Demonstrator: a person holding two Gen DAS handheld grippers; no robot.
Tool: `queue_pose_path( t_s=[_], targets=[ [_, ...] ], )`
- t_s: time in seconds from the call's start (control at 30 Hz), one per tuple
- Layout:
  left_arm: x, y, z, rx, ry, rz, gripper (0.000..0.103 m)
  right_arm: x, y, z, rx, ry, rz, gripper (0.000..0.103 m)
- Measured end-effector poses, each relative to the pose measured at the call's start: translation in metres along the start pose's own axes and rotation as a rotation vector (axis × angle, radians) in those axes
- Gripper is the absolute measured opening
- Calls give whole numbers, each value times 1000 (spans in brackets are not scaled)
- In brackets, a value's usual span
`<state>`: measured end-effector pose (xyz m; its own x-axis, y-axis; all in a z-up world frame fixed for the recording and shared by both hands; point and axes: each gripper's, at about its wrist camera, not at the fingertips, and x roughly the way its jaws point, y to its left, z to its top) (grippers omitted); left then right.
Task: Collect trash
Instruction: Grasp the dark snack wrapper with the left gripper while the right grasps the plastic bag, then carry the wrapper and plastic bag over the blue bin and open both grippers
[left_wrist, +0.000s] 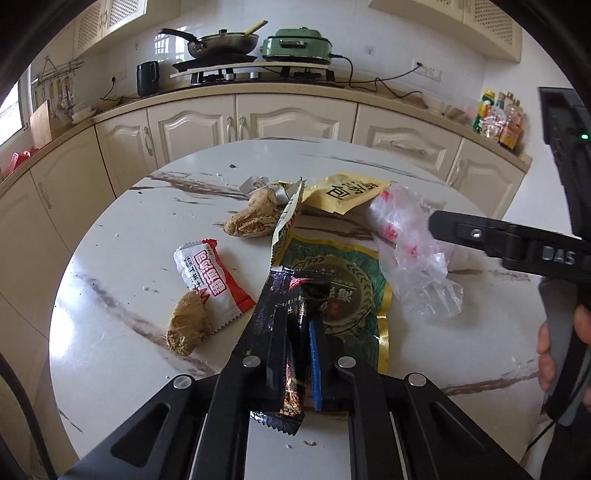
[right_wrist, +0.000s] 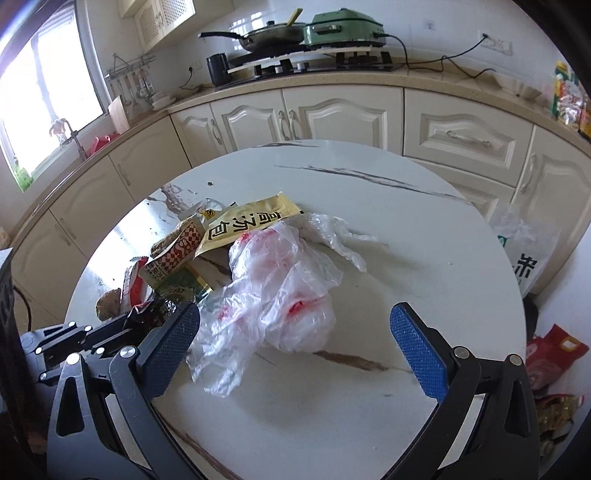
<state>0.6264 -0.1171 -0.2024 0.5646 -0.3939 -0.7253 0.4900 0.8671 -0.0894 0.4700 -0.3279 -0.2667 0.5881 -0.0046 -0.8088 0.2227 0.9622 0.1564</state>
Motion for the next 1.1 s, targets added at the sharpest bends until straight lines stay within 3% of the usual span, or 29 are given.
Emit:
queue_pose_path(
  t_s=[0.2, 0.33, 0.57, 0.73, 0.93, 1.1],
  targets=[
    [-47, 9, -20, -44, -29, -66, 4, 42, 9, 7, -39, 95, -39, 103],
    [-69, 11, -23, -41, -52, -81, 3, 39, 5, 0, -41, 95, -37, 63],
    [-106, -4, -27, -40, -94, -119, 3, -13, -16, -16, 25, 17, 0, 60],
    [-152, -4, -40, -45, -143, -137, 3, -66, -5, -21, 29, -61, 30, 61],
    [-217, 15, -67, -72, -211, -107, 3, -114, 53, -27, -49, -131, 129, 61],
    [-272, 51, -107, -119, -253, -38, 3, -127, 135, -40, -162, -145, 233, 61]
  ],
)
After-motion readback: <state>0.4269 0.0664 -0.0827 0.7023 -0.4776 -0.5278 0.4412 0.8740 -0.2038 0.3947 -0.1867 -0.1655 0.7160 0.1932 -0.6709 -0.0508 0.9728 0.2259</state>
